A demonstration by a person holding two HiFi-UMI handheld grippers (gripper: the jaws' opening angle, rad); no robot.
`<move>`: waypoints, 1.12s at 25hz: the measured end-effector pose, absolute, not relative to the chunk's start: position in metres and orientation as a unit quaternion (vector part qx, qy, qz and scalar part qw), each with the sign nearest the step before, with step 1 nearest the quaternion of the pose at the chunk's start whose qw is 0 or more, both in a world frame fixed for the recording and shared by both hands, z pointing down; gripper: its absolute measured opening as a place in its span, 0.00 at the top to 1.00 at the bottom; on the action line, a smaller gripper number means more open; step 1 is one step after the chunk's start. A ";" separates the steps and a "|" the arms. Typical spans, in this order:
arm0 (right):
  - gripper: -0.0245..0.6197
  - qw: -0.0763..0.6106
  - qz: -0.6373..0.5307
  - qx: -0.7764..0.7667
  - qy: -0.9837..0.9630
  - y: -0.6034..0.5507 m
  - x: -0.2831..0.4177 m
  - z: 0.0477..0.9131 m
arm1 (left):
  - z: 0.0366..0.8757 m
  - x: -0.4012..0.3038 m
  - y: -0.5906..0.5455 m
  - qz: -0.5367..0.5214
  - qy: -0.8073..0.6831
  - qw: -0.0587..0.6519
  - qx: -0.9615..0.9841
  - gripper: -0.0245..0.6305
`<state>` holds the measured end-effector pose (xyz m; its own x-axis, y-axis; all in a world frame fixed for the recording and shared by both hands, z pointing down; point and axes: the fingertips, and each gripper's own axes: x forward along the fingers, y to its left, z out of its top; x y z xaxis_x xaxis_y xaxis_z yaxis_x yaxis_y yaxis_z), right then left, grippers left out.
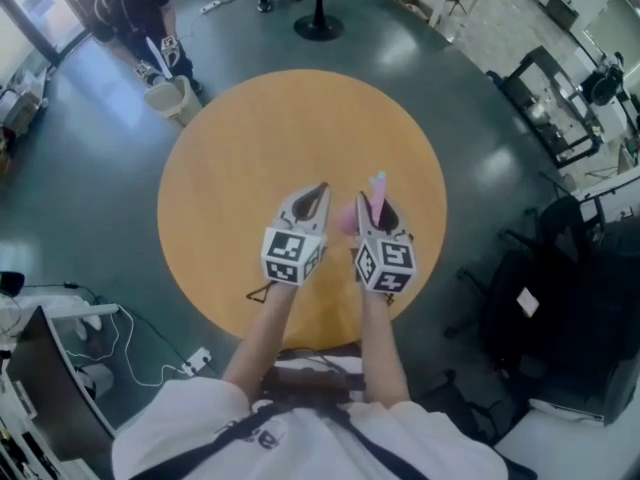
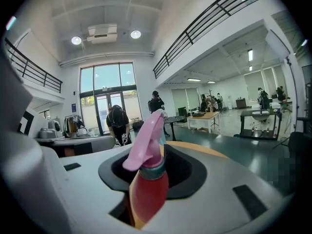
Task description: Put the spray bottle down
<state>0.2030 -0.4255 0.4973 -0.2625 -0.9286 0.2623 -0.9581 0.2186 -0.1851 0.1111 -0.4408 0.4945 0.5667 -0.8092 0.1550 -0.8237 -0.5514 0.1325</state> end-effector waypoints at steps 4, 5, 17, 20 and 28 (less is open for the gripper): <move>0.71 0.061 0.155 0.594 -0.787 -0.443 0.204 0.509 | 0.514 0.112 -0.450 0.053 -0.476 0.112 0.871 0.95; 0.71 0.067 0.152 0.592 -0.789 -0.447 0.203 0.512 | 0.520 0.111 -0.452 0.057 -0.480 0.115 0.868 0.95; 0.71 0.109 0.106 0.563 -0.813 -0.510 0.186 0.544 | 0.568 0.105 -0.480 0.069 -0.513 0.160 0.840 0.95; 0.71 0.108 0.100 0.561 -0.815 -0.525 0.184 0.553 | 0.582 0.105 -0.482 0.074 -0.515 0.169 0.837 0.95; 0.71 0.115 0.078 0.547 -0.826 -0.551 0.174 0.578 | 0.606 0.103 -0.482 0.088 -0.516 0.191 0.830 0.95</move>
<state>0.1744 -0.5511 0.5776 -0.3757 -0.8849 0.2752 -0.9209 0.3897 -0.0040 0.1027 -0.4817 0.6056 0.4511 -0.8238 0.3433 -0.8909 -0.3932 0.2271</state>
